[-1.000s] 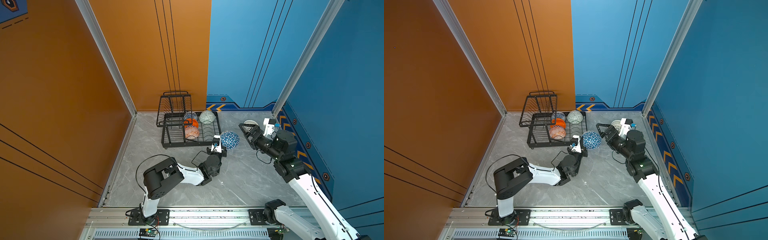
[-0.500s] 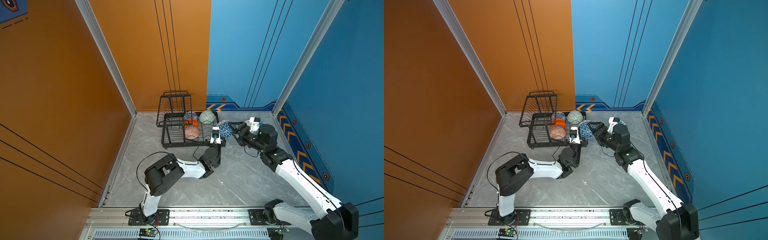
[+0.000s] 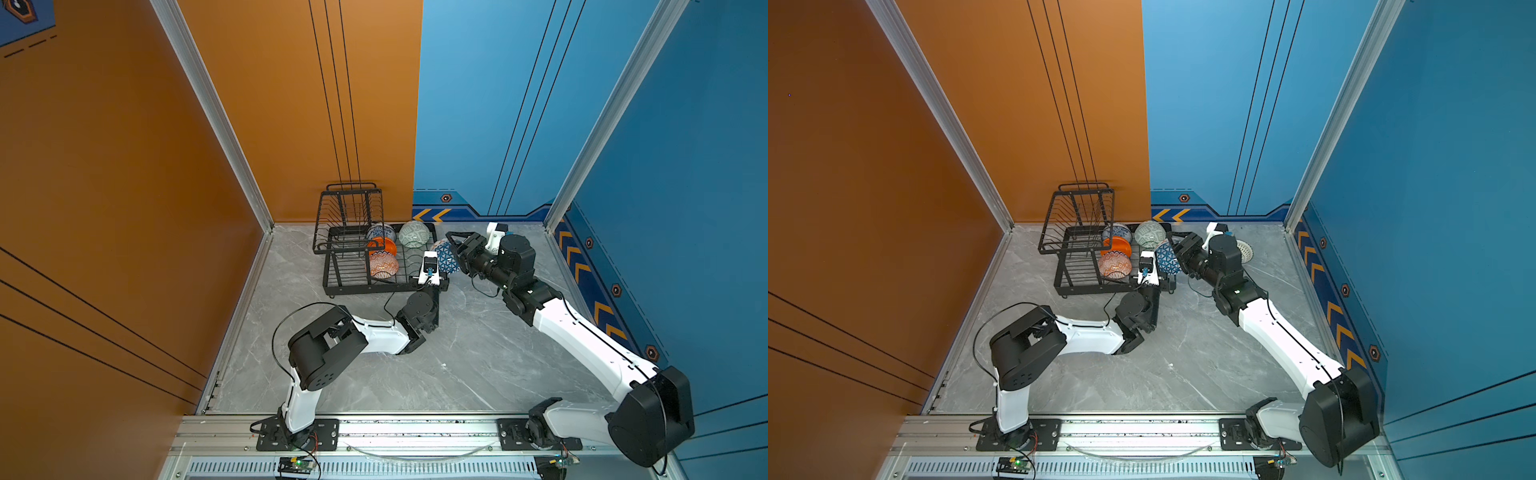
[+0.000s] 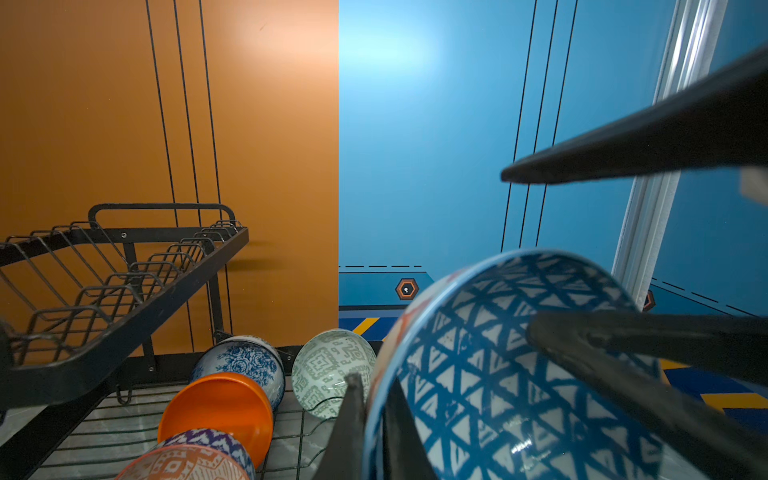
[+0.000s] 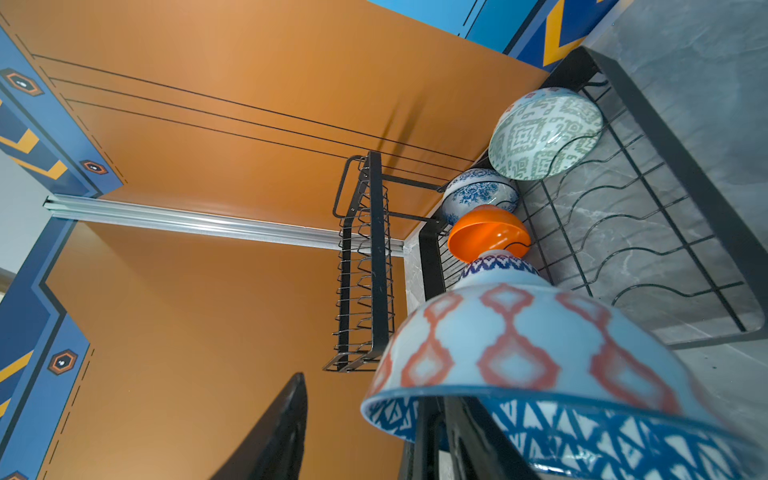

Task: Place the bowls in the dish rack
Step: 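Grasp the blue bowl rim with the right gripper beside the left gripper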

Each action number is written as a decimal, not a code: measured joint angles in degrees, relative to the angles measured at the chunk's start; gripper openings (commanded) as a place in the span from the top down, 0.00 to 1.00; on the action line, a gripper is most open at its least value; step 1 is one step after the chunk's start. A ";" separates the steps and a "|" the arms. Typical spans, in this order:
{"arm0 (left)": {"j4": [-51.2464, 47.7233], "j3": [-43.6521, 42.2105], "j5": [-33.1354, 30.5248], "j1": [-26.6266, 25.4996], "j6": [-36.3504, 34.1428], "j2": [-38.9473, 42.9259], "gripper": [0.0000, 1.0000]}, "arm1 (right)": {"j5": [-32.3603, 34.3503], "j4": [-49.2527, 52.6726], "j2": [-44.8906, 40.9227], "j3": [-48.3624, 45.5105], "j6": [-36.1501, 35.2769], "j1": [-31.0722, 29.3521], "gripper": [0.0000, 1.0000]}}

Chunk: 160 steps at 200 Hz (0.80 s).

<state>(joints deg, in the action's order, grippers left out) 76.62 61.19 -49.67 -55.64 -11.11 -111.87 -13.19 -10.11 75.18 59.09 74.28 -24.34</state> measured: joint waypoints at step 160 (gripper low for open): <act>-1.01 -1.81 -0.04 1.60 1.51 1.29 1.00 | -0.90 -3.08 5.38 3.45 7.65 -2.75 1.00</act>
<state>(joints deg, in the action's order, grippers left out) 75.61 59.37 -49.71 -54.04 -9.61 -110.59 -14.09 -13.19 80.55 62.54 81.93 -27.09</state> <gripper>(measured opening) 0.093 0.077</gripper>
